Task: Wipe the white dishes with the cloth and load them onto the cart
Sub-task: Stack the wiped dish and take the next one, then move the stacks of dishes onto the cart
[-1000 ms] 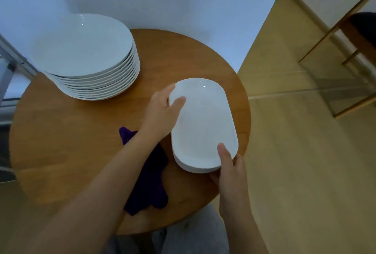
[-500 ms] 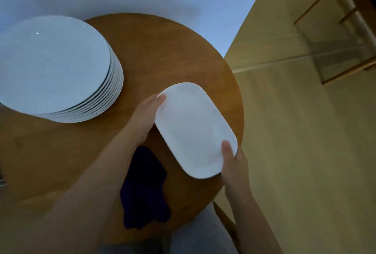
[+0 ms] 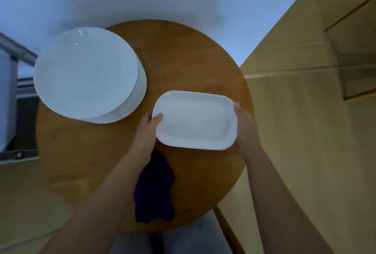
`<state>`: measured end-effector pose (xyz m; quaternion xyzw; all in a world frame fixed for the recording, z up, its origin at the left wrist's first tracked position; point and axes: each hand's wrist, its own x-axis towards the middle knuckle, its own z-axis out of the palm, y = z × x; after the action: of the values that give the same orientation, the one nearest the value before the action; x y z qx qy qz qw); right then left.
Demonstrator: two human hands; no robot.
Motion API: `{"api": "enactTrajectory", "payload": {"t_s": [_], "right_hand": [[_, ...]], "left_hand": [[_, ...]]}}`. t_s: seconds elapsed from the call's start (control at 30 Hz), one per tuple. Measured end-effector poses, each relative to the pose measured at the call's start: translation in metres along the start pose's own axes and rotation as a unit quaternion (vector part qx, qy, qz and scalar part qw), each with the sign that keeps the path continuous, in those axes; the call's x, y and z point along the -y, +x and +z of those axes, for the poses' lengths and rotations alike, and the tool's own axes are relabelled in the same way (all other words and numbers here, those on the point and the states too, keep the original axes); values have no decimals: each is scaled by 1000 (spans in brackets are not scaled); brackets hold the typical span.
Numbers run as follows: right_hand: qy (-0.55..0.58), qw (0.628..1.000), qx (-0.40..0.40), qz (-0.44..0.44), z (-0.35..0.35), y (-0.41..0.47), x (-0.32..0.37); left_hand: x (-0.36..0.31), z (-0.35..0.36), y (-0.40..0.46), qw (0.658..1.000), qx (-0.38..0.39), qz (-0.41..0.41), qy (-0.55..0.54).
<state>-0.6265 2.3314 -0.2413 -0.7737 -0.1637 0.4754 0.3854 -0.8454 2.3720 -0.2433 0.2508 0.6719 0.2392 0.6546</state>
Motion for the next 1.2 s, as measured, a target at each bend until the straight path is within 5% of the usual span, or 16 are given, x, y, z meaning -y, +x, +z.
{"api": "enactTrajectory", "payload": {"t_s": [0.23,0.67,0.93,1.2], "right_hand": [[43,997,-45,38,16,-17,-11],[98,992,-72,-44,8,-95,69],[108,991,-58,-59,97,-190,138],[118,986,-19,-115,232,-311,213]], "left_hand": [[-3,17,-6,997,-20,-42,-62],[-73,-23,-84,990,8,110,-87],[-136,-139,-127,988,-6,116,-98],[-188,-317,-177,970,-4,217,-108]]}}
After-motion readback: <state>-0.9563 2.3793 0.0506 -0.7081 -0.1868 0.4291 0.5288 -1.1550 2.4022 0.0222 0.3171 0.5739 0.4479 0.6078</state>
